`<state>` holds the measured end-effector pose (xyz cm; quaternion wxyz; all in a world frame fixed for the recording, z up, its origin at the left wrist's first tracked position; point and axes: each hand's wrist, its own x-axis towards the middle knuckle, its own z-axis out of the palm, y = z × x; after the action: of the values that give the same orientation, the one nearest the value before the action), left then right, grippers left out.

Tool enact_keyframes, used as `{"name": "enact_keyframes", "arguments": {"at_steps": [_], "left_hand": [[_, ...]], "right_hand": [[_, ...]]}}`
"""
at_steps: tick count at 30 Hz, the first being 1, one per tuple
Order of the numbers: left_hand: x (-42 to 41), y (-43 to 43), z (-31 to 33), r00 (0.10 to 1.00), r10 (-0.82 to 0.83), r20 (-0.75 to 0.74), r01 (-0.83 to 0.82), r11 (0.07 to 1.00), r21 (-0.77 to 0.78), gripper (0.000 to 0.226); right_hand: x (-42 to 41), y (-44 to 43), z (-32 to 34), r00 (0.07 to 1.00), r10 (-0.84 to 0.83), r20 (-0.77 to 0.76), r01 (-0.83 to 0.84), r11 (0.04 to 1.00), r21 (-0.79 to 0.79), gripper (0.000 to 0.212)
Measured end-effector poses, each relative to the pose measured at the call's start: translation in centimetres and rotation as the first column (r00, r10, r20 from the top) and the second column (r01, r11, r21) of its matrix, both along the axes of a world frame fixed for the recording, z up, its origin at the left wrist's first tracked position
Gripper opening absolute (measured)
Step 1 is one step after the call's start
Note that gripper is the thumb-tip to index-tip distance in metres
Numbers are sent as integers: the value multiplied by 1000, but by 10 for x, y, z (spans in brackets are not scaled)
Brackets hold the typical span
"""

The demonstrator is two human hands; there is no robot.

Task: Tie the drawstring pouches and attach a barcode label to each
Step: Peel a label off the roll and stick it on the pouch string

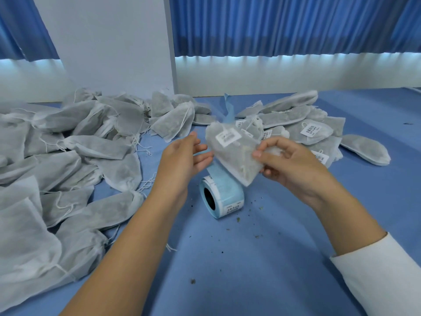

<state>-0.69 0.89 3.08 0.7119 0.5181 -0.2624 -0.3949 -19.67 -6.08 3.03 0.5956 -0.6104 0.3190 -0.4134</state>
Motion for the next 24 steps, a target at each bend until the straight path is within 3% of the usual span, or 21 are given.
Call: {"name": "enact_keyframes", "arguments": {"at_steps": [1,3,5,7,10,12,15,17,19,22,24], "left_hand": [[1,-1,-1,1000,11,-7,-11,1000,11,23],[3,-2,-2,1000,26,-5,-25,999,22,21],[3,-2,-3,999,40,6,-40,999,21,16],[3,-2,-4,996,55,70,-57,998,27,11],[6,-2,-8,940,108,323,-131,990,52,8],[15,0,-11,789,131,600,-215,974,71,12],[36,4,-15,432,-13,902,-339,924,175,27],[49,6,-17,287,-175,942,-439,850,291,34],[59,10,-16,236,-322,917,-542,740,399,37],[71,13,-18,228,-437,870,-646,601,472,39],[80,14,-22,291,-427,856,-648,571,504,44]], "right_hand": [[-1,-3,1,987,-49,153,47,999,16,17],[-5,-9,6,866,-99,490,80,995,59,38],[-10,-12,7,786,-100,609,65,995,79,57],[-6,-10,4,829,-78,553,30,995,96,56],[6,-3,-6,946,-14,325,-10,998,69,37],[12,0,-11,979,18,205,-30,998,56,31],[15,2,-16,995,42,93,-46,998,37,27],[15,2,-18,998,42,47,-43,999,25,26],[16,2,-19,999,34,24,-35,999,34,25],[17,2,-21,999,29,-15,-28,998,50,24],[19,3,-22,999,30,-39,-28,998,57,23]]}}
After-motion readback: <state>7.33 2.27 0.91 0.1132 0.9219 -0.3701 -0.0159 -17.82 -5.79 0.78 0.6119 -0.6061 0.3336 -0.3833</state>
